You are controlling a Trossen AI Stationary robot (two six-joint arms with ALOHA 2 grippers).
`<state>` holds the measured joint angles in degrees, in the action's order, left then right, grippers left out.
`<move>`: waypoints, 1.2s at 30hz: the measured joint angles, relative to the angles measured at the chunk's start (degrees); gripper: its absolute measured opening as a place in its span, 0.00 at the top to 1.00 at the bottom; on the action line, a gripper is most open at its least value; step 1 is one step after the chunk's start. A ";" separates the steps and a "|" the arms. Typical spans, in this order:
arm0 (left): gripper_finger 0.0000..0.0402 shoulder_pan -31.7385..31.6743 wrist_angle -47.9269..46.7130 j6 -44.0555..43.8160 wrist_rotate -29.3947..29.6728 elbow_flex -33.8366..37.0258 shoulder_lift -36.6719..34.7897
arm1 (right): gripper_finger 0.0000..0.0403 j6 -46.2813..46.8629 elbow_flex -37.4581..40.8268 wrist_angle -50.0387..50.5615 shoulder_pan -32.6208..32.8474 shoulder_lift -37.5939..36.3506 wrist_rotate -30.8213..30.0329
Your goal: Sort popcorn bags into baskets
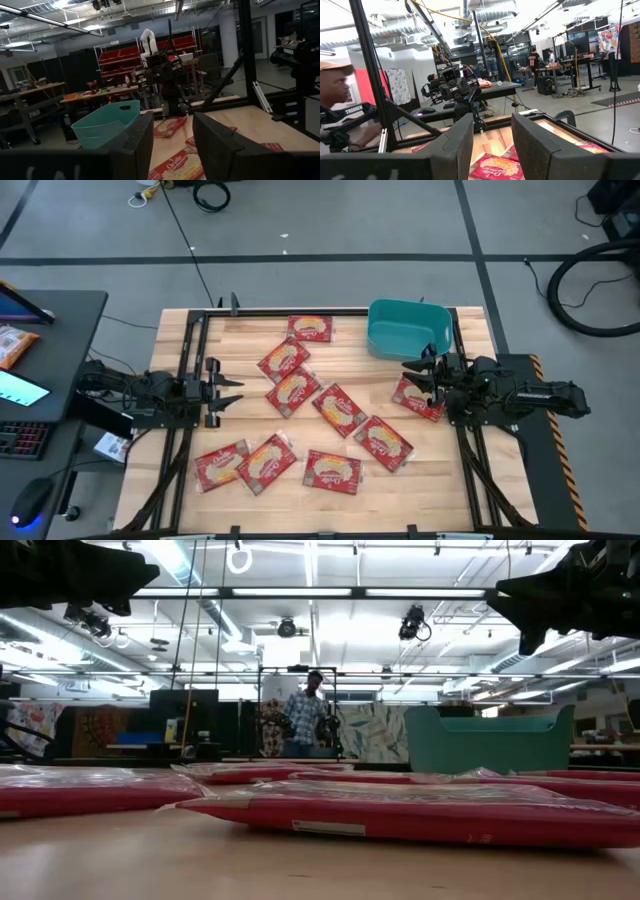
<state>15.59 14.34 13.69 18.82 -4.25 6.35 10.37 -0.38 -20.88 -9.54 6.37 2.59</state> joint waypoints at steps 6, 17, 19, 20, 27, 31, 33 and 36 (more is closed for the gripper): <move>0.65 0.02 0.01 -0.01 -0.02 0.00 0.02 | 0.65 -0.01 0.00 -0.02 0.00 -0.02 0.01; 0.65 0.02 -0.02 0.00 0.01 0.00 0.00 | 0.65 0.00 0.00 -0.02 -0.01 0.00 0.01; 0.65 0.00 -0.01 -0.02 -0.02 0.00 0.02 | 0.65 0.00 0.00 -0.01 0.00 -0.01 0.01; 0.65 0.01 0.01 0.00 0.00 0.00 0.00 | 0.65 0.00 0.00 0.00 -0.02 0.00 0.02; 0.65 0.01 0.01 -0.02 0.00 0.00 0.01 | 0.65 0.00 0.00 -0.01 -0.01 -0.02 0.01; 0.65 0.02 2.34 -2.89 -0.02 0.00 0.02 | 0.65 -0.01 0.00 -0.02 0.00 -0.02 0.02; 0.65 0.01 4.68 -7.30 -0.03 0.00 0.00 | 0.65 0.00 0.00 0.00 -0.02 0.00 0.02; 0.65 0.00 8.18 -9.81 -0.02 0.00 0.00 | 0.65 0.00 0.00 -0.02 -0.01 0.00 0.01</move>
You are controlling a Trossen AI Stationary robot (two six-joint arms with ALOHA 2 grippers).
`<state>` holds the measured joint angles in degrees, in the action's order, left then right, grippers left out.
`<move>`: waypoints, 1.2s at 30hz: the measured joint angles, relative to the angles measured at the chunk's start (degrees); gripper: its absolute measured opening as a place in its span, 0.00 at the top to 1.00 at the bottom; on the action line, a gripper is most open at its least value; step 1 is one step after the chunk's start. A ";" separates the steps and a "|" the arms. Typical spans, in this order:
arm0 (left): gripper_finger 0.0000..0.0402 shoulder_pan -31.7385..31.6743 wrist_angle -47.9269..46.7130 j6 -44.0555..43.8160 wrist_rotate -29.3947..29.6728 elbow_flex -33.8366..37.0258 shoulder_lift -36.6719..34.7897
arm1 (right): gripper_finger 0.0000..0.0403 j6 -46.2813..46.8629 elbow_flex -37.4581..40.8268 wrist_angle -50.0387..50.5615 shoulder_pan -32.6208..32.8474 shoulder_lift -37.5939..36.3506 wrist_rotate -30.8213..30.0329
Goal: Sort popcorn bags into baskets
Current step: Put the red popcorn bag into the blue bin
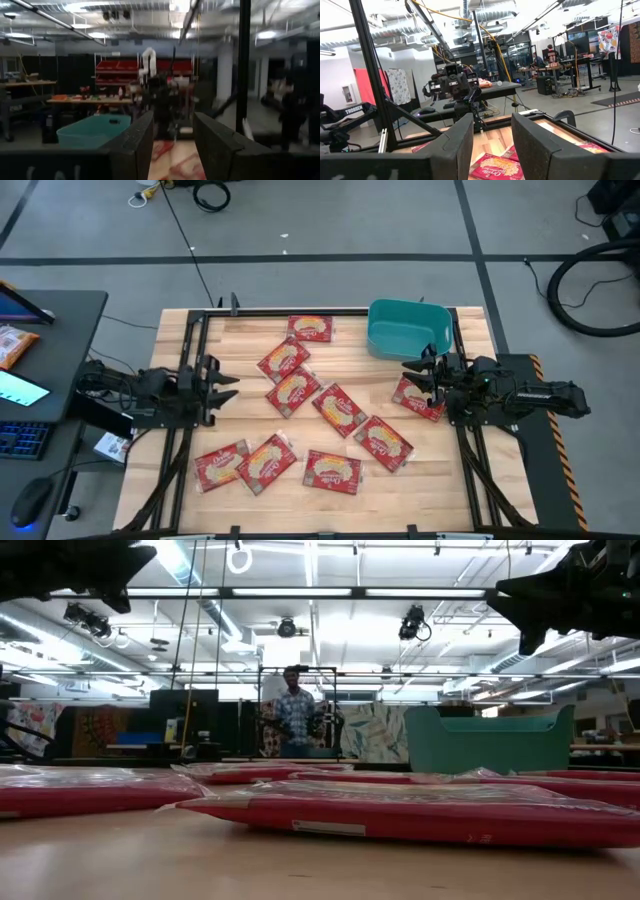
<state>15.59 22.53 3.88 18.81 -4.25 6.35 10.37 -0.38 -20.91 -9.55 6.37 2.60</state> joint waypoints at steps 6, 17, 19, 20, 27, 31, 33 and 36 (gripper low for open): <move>0.65 0.02 3.23 -1.89 -0.02 0.00 0.00 | 0.65 -0.01 0.00 0.00 0.00 -0.02 -0.01; 0.65 0.01 3.28 -3.08 0.47 0.00 0.02 | 0.65 0.00 0.00 0.00 0.01 0.00 0.00; 0.65 -0.02 4.87 -2.18 2.35 0.00 0.61 | 0.65 0.00 0.00 0.00 -0.01 0.00 -0.01; 0.65 -0.04 5.69 -2.25 3.53 0.00 1.13 | 0.65 0.00 -0.02 0.00 -0.01 -0.02 0.01; 0.65 -0.04 8.02 -7.50 7.02 -0.74 10.04 | 0.65 -0.01 -0.01 -4.53 0.01 -0.01 -0.03; 0.65 -0.04 7.83 -9.29 7.04 -2.40 16.03 | 0.65 0.00 -0.04 -7.05 0.01 -0.02 -0.01; 0.65 -0.04 7.63 -9.25 7.04 -3.42 18.64 | 0.65 0.00 -0.04 -7.28 -0.01 -0.02 -0.01; 0.65 -0.04 7.67 -8.83 7.06 -4.73 22.28 | 0.65 -0.02 -0.03 -7.29 -0.01 -0.02 -0.01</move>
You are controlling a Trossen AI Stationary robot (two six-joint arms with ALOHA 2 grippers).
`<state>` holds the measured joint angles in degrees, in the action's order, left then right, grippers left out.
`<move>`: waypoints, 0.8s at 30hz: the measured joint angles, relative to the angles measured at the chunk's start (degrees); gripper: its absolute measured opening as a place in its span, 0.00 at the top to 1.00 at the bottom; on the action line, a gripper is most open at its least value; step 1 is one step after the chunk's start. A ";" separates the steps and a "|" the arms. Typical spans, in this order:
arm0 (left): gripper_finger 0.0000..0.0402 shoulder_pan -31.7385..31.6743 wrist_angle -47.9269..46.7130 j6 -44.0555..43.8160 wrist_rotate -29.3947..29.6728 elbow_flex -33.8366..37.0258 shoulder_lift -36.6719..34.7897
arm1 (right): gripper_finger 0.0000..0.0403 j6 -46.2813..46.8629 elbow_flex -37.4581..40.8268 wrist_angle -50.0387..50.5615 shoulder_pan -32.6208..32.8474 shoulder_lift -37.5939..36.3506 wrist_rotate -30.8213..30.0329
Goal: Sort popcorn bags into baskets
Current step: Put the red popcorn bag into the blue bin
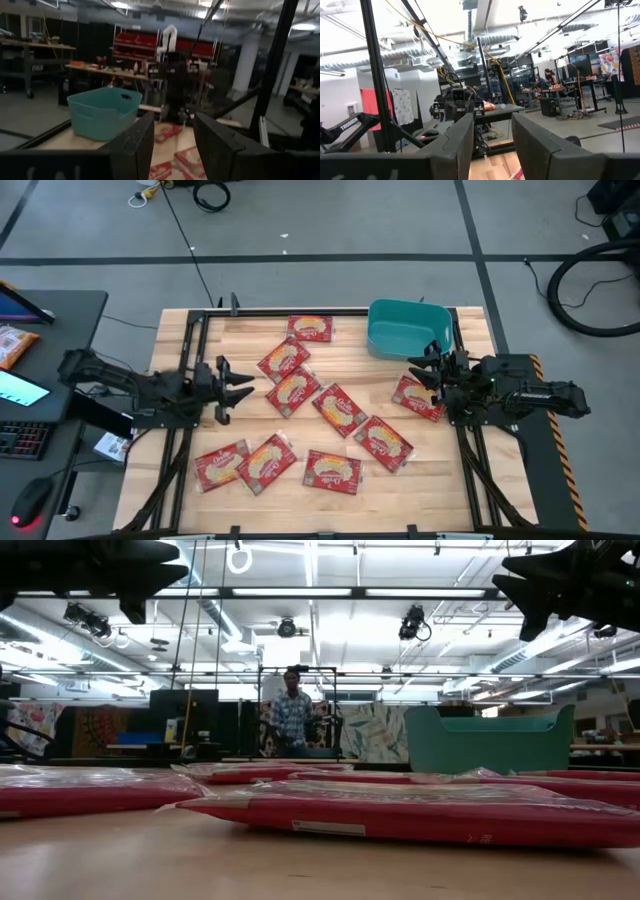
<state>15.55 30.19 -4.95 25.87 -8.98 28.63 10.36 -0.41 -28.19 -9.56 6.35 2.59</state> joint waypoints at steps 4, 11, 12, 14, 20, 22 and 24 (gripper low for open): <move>0.65 -0.73 -1.58 -1.01 2.21 -1.38 4.33 | 0.65 0.02 -0.01 -0.04 0.02 0.00 0.00; 0.65 -7.04 -17.11 -11.51 -1.59 -6.60 11.49 | 0.65 -0.11 0.01 -0.36 0.02 0.00 -0.05; 0.65 -7.94 -18.53 -12.62 -2.73 -7.11 12.62 | 0.65 -0.39 0.01 -0.99 0.02 0.02 -0.54; 0.65 -9.58 -19.96 -13.95 -5.08 -7.88 14.86 | 0.65 -0.18 0.01 -3.00 0.02 0.02 -2.77; 0.65 -14.13 -20.17 -14.04 -8.09 -8.78 20.47 | 0.65 -10.70 0.01 -5.80 0.02 0.02 -4.47; 0.65 -15.80 -20.21 -13.95 -8.00 -8.78 21.80 | 0.65 -13.88 0.01 -5.37 0.02 0.02 -5.75; 0.65 -17.93 -20.13 -13.96 -8.02 -8.79 23.10 | 0.65 -15.64 0.01 -4.74 0.02 0.33 -7.38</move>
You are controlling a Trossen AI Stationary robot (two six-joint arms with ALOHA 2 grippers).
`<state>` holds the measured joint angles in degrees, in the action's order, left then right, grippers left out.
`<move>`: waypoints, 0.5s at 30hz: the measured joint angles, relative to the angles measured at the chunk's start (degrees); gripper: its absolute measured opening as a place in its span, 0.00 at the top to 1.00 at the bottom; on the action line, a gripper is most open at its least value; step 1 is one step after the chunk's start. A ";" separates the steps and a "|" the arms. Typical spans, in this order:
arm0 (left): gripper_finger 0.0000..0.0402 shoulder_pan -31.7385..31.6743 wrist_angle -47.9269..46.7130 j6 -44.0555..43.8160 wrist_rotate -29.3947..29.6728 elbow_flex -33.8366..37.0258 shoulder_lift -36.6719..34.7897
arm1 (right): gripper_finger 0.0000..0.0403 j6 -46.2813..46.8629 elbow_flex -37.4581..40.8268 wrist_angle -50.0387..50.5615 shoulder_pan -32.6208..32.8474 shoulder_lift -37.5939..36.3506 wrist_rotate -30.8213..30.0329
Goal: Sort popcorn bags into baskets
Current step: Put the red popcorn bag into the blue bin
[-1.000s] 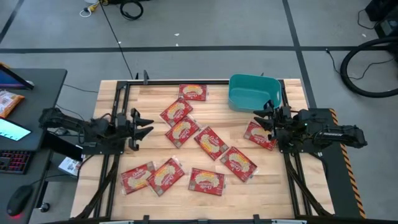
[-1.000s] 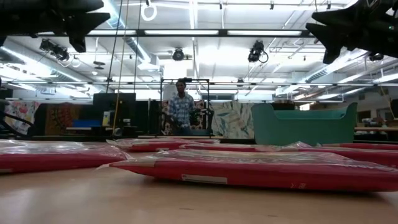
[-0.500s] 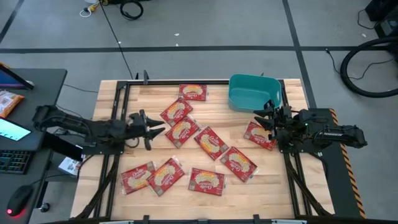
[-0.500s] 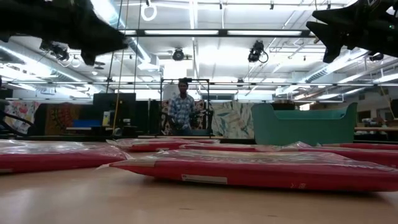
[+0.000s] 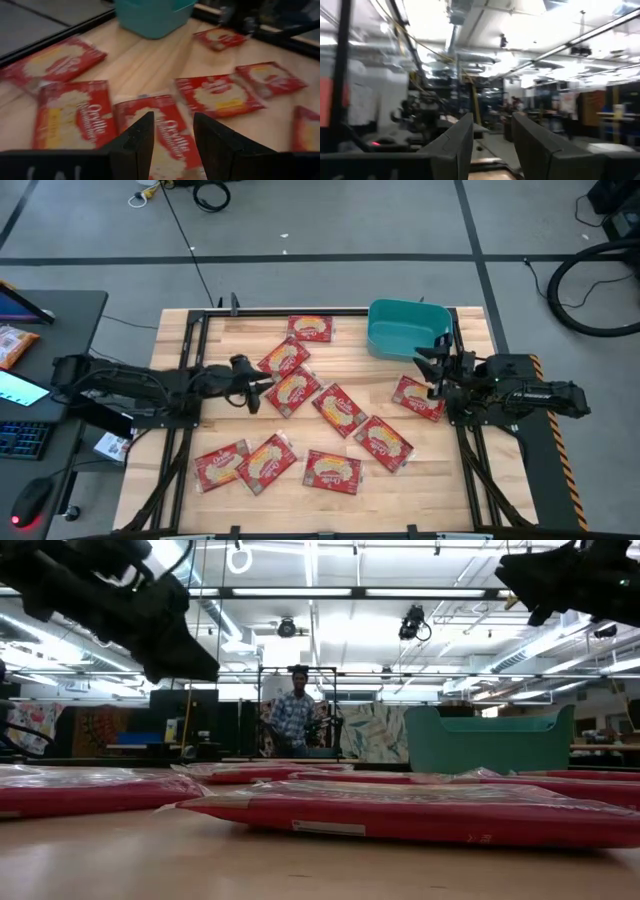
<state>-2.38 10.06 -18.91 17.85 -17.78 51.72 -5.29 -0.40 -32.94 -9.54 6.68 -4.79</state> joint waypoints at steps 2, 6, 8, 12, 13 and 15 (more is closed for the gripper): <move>0.65 -2.75 -0.03 -0.64 -0.33 0.00 1.42 | 0.65 -1.16 0.00 0.19 0.00 0.80 -0.09; 0.65 -8.05 -0.56 -0.04 -5.75 -0.73 4.85 | 0.65 -0.54 0.00 -0.56 -0.02 3.21 -0.41; 0.65 -9.57 -0.71 2.01 -7.03 -2.22 7.02 | 0.65 -0.41 0.00 -2.14 -0.02 4.71 -0.53; 0.65 -10.29 -1.13 7.23 -7.63 -5.69 11.28 | 0.65 -2.21 0.00 -6.56 -0.02 8.19 -1.29; 0.65 -10.28 -1.28 7.68 -7.65 -6.46 12.17 | 0.65 -2.53 0.00 -7.57 -0.03 9.10 -1.74; 0.65 -10.27 -2.19 7.88 -7.69 -7.83 13.66 | 0.65 -2.74 0.00 -9.35 -0.35 10.91 -2.90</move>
<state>-12.64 7.87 -11.03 10.15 -25.61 65.38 -8.03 -0.40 -42.29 -9.89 17.59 -7.69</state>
